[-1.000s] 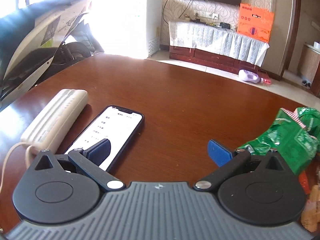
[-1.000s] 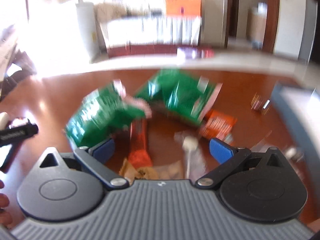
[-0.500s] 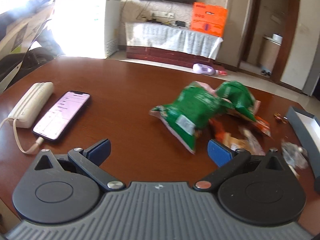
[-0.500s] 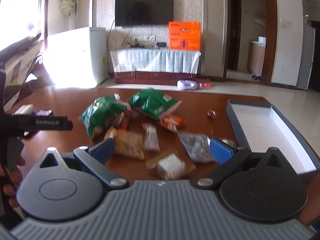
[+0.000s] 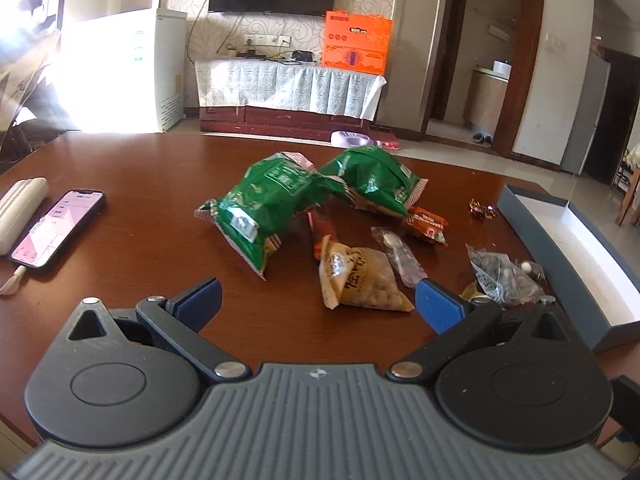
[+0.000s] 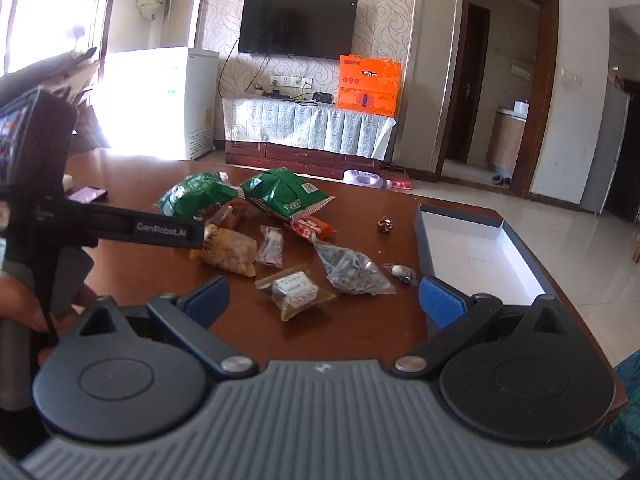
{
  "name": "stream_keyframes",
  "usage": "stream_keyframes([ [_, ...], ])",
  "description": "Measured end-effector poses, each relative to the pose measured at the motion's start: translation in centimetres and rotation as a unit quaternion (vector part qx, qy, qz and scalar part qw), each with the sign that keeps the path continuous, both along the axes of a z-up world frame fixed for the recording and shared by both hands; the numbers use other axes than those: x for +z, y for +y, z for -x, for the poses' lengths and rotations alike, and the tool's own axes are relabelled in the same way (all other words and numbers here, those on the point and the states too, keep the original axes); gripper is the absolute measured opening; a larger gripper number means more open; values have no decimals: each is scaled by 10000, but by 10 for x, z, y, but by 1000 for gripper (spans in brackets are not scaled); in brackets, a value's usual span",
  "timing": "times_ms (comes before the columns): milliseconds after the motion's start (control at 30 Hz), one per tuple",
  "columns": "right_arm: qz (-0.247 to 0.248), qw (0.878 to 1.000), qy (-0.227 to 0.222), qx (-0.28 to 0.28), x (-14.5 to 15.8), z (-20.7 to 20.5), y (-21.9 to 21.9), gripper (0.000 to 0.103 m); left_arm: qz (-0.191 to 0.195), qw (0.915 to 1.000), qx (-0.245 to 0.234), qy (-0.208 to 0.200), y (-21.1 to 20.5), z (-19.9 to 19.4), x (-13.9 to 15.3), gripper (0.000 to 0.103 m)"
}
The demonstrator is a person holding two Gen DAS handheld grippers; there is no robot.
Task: Organize snacks
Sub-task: 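Lower left tool toward tan peanut bag while right tool approaches white pastry packet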
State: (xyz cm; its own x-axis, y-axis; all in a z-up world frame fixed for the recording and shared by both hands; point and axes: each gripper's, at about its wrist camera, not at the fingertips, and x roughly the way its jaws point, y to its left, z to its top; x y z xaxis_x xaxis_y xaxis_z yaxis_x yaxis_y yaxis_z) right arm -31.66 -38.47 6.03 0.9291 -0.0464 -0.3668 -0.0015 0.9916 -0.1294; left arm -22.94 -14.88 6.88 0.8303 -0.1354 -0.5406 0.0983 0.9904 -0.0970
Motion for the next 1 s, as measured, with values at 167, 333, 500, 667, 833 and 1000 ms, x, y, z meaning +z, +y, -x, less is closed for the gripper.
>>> stream_keyframes([
  [167,-234,9989,389,-63,-17,-16,-9,103,-228,9992,-326,-38,-4,-8,-4,103],
  [333,-44,9987,510,56,-34,-23,0,103,-401,9963,-757,-118,-5,-14,-8,103],
  [500,-182,9978,615,137,-39,-34,3,103,-402,9948,-932,-51,-4,-30,-14,103],
  [667,-279,9968,710,218,-43,-39,7,103,-267,9963,-818,-60,-11,-45,-17,103],
  [833,-77,9972,706,220,-44,-38,12,103,-272,9975,-648,-17,-24,-57,-23,103],
  [1000,-86,9970,751,167,-43,-40,10,103,-217,9974,-685,61,-31,-65,-28,103],
])
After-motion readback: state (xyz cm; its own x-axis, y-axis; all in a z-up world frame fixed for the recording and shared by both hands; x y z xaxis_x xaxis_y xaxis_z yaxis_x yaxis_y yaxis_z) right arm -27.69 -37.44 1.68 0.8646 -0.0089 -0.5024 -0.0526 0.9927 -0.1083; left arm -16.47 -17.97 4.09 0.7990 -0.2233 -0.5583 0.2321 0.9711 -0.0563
